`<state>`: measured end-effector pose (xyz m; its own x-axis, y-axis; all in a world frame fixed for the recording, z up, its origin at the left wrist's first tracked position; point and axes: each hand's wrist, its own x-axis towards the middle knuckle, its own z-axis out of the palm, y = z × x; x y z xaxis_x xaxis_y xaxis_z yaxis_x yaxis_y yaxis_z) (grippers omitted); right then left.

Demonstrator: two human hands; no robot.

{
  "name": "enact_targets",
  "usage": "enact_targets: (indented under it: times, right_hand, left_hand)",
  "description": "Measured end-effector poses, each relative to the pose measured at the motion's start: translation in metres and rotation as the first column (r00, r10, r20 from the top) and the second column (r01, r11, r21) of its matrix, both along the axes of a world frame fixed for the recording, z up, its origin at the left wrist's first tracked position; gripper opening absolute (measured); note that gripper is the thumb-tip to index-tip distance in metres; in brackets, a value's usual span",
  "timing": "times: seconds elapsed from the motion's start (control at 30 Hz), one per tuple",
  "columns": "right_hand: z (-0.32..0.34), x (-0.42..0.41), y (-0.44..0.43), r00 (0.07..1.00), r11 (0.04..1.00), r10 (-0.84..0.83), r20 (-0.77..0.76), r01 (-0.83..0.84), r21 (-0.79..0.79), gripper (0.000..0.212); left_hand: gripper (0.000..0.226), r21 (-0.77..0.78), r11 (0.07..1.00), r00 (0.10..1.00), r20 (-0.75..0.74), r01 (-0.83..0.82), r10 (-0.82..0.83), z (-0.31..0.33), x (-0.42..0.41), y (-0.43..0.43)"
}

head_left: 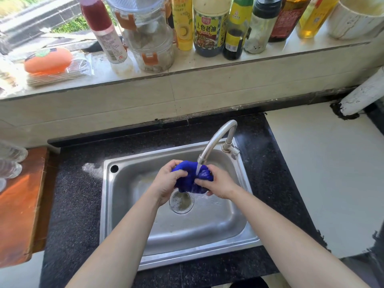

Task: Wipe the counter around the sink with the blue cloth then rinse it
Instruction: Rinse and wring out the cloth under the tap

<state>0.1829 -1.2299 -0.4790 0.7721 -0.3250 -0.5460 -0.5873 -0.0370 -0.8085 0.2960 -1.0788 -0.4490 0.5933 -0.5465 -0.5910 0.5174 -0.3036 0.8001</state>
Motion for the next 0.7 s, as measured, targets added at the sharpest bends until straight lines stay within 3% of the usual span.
enact_targets:
  times: [0.03, 0.13, 0.23, 0.3, 0.37, 0.47, 0.6, 0.7]
  right_hand:
    - [0.0, 0.0, 0.0, 0.998, 0.997, -0.063, 0.015, 0.062, 0.047, 0.033]
    - [0.004, 0.0, -0.001, 0.967, 0.928, -0.248, 0.053, 0.221, 0.3, 0.036]
    - [0.016, 0.002, -0.007, 0.914, 0.727, -0.406, 0.009, 0.317, 0.61, 0.033]
    - [0.024, 0.003, -0.009, 0.91, 0.648, -0.414, -0.011, 0.303, 0.699, 0.025]
    - [0.024, 0.004, -0.008, 0.935, 0.691, -0.354, 0.015, 0.251, 0.678, 0.017]
    - [0.017, 0.004, -0.003, 0.965, 0.792, -0.251, 0.075, 0.16, 0.59, 0.024]
    - [0.011, 0.005, -0.006, 0.994, 0.925, -0.074, 0.087, 0.036, 0.378, 0.037]
    - [0.011, 0.004, -0.012, 0.992, 0.992, 0.111, 0.052, -0.114, 0.054, 0.039]
  left_hand:
    - [0.016, -0.023, 1.0, 0.998, -0.06, 0.003, -0.005, 0.0, 0.0, 0.001]
    - [0.046, 0.02, 1.0, 0.979, -0.206, 0.012, -0.007, -0.008, -0.002, 0.005]
    - [0.037, 0.037, 0.985, 0.969, -0.189, 0.171, -0.161, -0.015, -0.012, 0.005]
    - [0.052, 0.011, 0.985, 0.962, -0.219, 0.171, -0.164, -0.02, -0.018, 0.003]
    - [0.063, -0.043, 0.99, 0.951, -0.274, 0.135, -0.142, -0.022, -0.024, 0.002]
    - [0.065, -0.074, 0.984, 0.949, -0.26, 0.163, -0.177, -0.021, -0.03, 0.004]
    - [0.049, 0.05, 0.984, 0.98, -0.115, 0.17, -0.163, -0.029, -0.032, 0.011]
    - [0.018, 0.196, 0.976, 0.993, 0.042, 0.099, -0.11, -0.029, -0.03, 0.017]
